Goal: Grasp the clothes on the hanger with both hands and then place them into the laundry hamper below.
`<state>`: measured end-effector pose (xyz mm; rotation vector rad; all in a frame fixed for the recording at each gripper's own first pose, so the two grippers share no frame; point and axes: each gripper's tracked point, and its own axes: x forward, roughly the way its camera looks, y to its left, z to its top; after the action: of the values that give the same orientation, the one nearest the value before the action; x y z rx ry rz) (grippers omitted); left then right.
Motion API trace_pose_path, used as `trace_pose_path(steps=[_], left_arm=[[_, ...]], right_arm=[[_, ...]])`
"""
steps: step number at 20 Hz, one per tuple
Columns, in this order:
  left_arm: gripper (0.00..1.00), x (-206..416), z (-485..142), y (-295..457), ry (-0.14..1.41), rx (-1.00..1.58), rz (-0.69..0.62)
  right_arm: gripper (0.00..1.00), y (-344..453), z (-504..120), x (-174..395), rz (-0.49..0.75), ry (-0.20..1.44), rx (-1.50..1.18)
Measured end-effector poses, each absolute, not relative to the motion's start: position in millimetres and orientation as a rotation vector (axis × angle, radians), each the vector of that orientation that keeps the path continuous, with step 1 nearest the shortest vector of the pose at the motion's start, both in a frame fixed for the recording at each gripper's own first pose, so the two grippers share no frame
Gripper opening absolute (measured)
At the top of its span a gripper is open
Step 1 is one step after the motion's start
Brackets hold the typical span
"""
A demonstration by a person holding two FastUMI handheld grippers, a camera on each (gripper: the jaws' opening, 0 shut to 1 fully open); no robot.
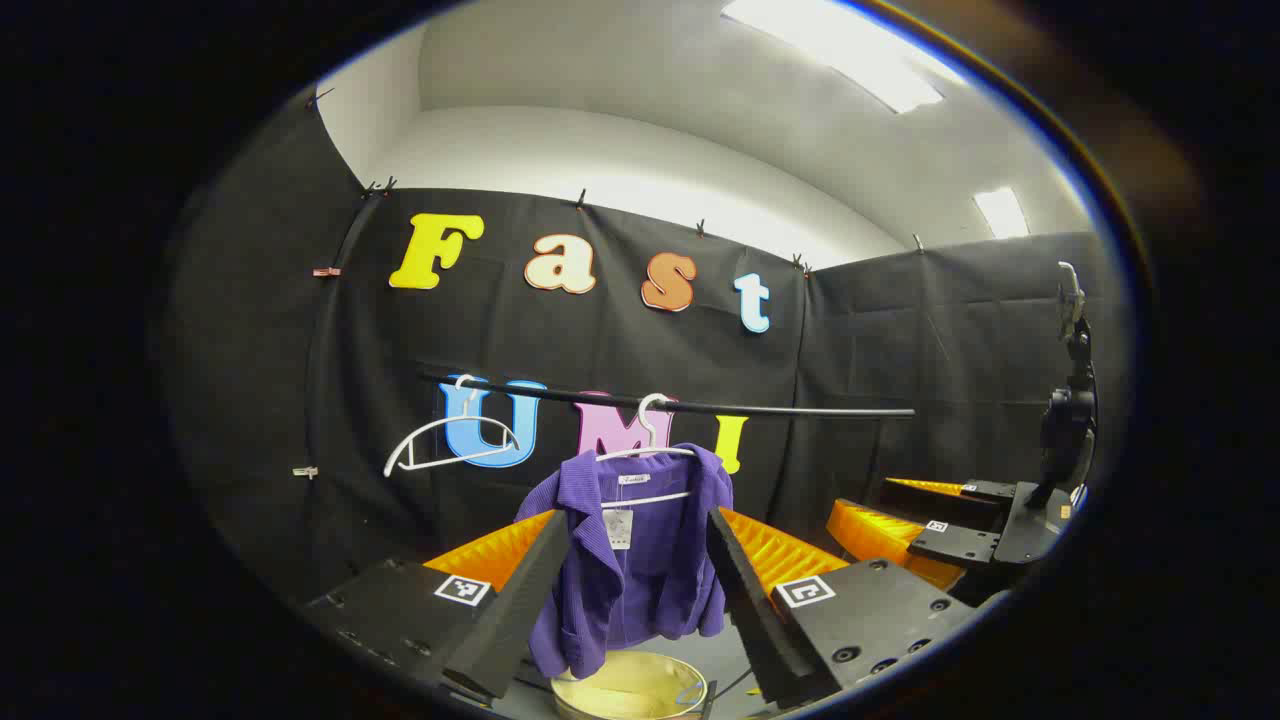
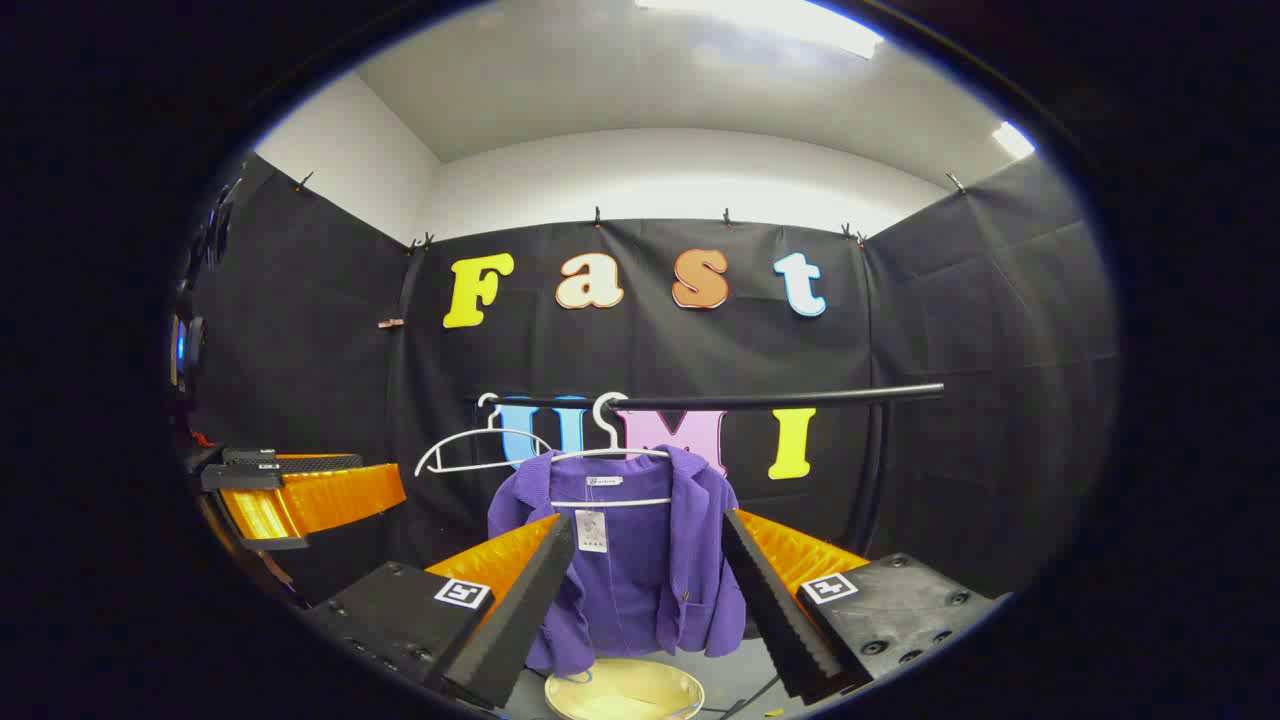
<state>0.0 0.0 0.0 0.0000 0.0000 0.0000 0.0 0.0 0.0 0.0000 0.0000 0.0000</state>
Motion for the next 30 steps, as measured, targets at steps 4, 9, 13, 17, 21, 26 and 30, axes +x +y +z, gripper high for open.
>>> trace_pose_path(steps=[4, 9, 13, 17, 21, 26, 30], left_arm=[[0.88, 9.2, -6.3, -6.1, 0.007, 0.017, -0.012], [0.88, 12.5, -13.3, -5.7, 0.022, 0.029, 0.007], [0.88, 11.5, -10.7, -8.4, 0.010, 0.029, -0.004], [0.88, 7.6, -15.8, -12.9, 0.015, 0.045, -0.009], [0.88, 5.5, -18.8, -10.3, 0.019, 0.051, -0.019], [0.88, 2.5, -21.9, -5.6, 0.017, 0.058, -0.048], [0.88, 0.3, -25.1, 3.6, 0.022, 0.058, -0.084]], right_arm=[[0.96, 1.3, -2.0, 6.2, 0.020, 0.007, -0.001], [0.96, 0.4, -6.4, 6.8, 0.028, 0.017, 0.010], [1.00, 0.7, -4.1, 4.1, 0.034, 0.014, 0.011], [0.97, -1.1, -5.3, 0.4, 0.024, 0.017, 0.023], [0.97, -1.0, -8.3, -4.1, 0.003, 0.024, 0.022], [0.97, 6.9, -13.1, -9.9, -0.027, 0.035, 0.008], [0.97, 16.9, -16.5, -13.5, -0.055, 0.037, 0.002]])
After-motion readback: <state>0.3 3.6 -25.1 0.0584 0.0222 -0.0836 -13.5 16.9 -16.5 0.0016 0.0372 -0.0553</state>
